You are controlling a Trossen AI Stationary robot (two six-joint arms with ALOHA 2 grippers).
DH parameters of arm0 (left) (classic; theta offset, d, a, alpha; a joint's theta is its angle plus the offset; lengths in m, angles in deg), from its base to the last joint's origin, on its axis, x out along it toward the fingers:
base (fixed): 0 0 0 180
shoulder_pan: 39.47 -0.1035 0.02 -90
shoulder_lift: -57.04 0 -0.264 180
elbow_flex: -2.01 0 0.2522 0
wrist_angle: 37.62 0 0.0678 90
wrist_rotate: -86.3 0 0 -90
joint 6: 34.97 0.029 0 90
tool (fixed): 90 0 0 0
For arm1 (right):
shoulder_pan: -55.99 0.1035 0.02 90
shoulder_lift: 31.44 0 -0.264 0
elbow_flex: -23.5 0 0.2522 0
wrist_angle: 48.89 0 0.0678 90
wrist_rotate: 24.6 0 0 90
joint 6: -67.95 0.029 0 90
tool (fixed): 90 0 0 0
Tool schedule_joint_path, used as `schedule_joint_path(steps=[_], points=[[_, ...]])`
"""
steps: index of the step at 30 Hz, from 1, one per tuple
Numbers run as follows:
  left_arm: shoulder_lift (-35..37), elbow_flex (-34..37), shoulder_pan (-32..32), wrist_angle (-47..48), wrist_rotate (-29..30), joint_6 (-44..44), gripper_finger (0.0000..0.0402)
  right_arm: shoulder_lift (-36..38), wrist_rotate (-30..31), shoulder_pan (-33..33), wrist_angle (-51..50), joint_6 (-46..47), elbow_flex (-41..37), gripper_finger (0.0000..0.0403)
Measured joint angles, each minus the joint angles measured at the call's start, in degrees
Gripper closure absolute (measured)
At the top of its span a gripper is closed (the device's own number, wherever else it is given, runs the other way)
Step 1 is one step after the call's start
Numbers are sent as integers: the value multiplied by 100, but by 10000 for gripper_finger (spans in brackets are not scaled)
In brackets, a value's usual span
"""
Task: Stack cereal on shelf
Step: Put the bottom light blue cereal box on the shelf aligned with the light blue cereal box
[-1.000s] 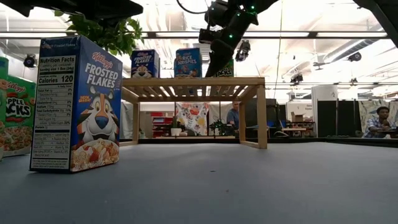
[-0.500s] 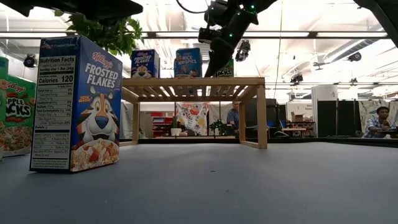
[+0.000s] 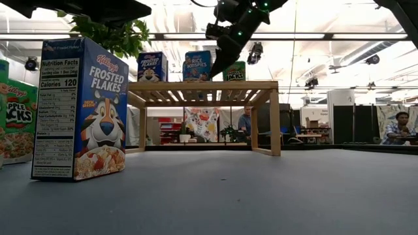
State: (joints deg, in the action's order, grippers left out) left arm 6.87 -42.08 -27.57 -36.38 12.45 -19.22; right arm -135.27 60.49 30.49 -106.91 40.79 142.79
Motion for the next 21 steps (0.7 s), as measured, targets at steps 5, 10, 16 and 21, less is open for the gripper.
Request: schedule_joint_path(steps=[5,10,16,21], points=[[0,0,0,4,0,2,400,4,138,0,-103,-92,0,394],[0,0,0,4,0,2,400,118,314,0,-506,-188,0,394],[0,1,0,4,0,2,400,186,1076,-6,-227,-218,0,394],[0,2,0,-15,0,2,400,172,863,-13,201,-316,-16,394]])
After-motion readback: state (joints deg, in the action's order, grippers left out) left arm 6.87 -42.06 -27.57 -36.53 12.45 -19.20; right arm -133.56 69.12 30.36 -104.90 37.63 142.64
